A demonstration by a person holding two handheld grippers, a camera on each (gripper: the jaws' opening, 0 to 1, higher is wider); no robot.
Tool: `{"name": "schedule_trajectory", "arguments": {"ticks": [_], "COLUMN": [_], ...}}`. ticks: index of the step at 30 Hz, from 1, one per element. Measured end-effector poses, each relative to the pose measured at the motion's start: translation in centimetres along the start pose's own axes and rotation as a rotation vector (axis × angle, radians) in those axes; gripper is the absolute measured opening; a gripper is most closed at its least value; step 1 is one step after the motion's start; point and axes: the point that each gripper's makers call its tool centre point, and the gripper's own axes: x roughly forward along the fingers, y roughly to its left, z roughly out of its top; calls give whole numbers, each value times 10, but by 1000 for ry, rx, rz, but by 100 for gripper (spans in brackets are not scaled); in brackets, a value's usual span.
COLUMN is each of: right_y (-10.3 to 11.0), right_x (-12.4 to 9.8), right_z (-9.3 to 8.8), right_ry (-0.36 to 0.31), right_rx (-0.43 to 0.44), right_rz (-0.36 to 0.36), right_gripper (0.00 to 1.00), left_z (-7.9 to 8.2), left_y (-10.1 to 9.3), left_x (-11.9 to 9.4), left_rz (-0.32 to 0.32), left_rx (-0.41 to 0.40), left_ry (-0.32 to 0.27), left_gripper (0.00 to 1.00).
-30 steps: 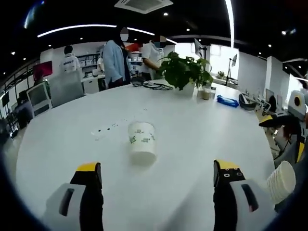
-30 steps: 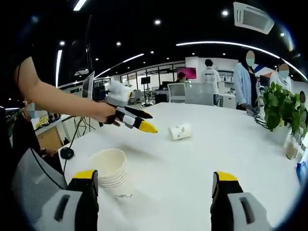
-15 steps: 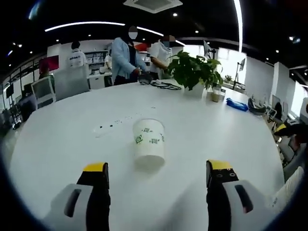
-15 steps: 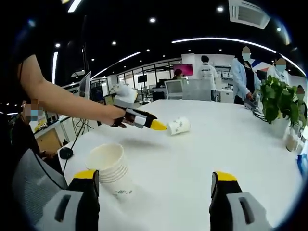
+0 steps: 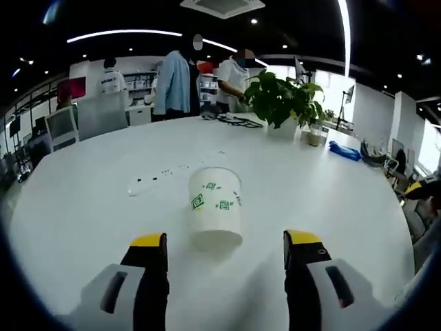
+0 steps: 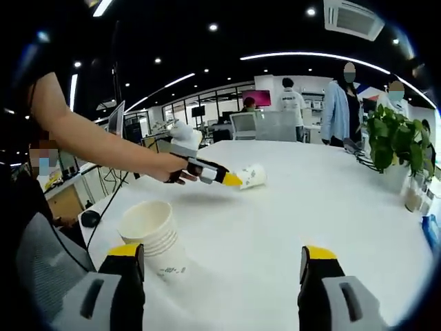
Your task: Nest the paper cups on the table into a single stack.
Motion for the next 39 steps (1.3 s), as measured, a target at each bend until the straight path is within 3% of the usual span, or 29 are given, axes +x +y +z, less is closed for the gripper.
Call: {"name": "schedule_trajectory", "arguments": {"ticks": [17, 29, 39], "right_y": [-6, -8, -9], "right_x": [-1, -1, -2], "right_z": [-9, -10, -8], "right_ry": [21, 28, 20], "right_rx": [30, 27, 23], "right_rz": [-25, -32, -40], "right_gripper": [91, 89, 88], "left_z": [-1, 2, 3], "left_y": [5, 10, 7], "left_x": [18, 22, 17], "left_rz": [15, 11, 0], "left_rx": [-9, -9, 6], "left_ry": [6, 16, 35], "left_gripper": [54, 36, 34]}}
